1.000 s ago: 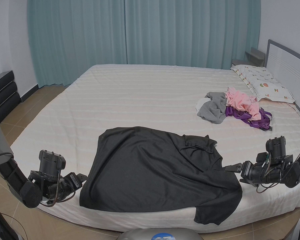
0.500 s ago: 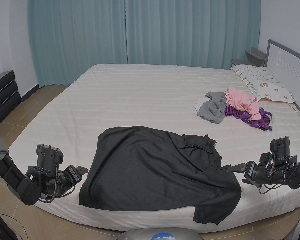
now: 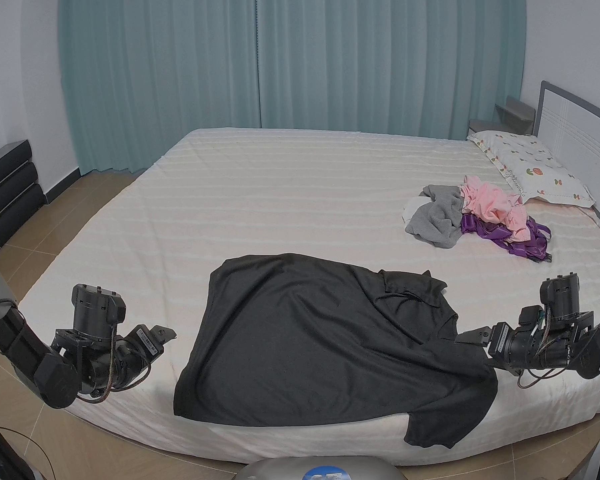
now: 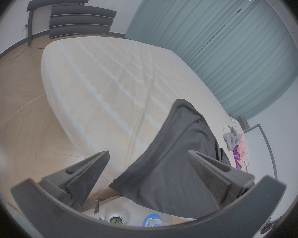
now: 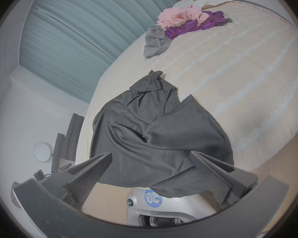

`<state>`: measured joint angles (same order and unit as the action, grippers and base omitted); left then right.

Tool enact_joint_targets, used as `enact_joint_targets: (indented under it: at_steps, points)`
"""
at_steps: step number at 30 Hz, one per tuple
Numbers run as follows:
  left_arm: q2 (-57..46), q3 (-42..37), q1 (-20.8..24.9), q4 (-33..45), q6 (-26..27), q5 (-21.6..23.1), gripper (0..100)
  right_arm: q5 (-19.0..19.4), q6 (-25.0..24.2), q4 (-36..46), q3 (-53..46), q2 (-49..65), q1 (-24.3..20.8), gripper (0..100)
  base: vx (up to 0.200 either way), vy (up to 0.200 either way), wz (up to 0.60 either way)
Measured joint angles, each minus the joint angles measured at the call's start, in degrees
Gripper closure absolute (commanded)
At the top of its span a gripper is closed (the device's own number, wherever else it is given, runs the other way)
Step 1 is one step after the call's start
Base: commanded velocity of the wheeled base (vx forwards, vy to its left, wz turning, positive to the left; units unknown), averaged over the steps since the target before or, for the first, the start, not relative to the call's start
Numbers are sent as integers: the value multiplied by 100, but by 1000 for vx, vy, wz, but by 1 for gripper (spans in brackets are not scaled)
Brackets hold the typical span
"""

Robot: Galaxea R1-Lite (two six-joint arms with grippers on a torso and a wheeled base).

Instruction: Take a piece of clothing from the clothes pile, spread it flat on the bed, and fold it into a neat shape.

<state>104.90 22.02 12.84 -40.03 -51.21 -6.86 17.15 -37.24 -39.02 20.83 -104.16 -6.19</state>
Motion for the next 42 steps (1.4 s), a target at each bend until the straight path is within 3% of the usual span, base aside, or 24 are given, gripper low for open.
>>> enact_joint_targets:
  at_steps: [5, 11, 17, 21, 25, 31, 42]
  points:
    - [-7, 28, 89, 0, -27, 24, 0, -2, -1, 2, 6, 7, -2, 0, 200, 0, 0]
    - [67, 177, 284, -1, -55, 29, 0, -5, -4, -24, 17, 9, 0, 0, 0, 0, 0]
    - [373, 758, 386, 32, -180, 66, 0, 2, -9, -26, 17, -6, -2, 0, 0, 0, 0]
    - [668, 1230, 397, 57, -213, 363, 0, 4, -11, -26, 24, -20, -4, 0, 0, 0, 0]
    - [1047, 1880, 352, 65, -221, 770, 0, 30, -17, -26, 28, -41, -2, 0, 0, 0, 0]
    - [1809, 2961, 205, 73, -178, 916, 0, 149, -135, -24, 33, -69, 0, 0, 0, 0, 0]
    - [3427, 5202, -112, 268, 354, 640, 0, 250, -375, -24, 88, -141, 2, 0, 0, 0, 0]
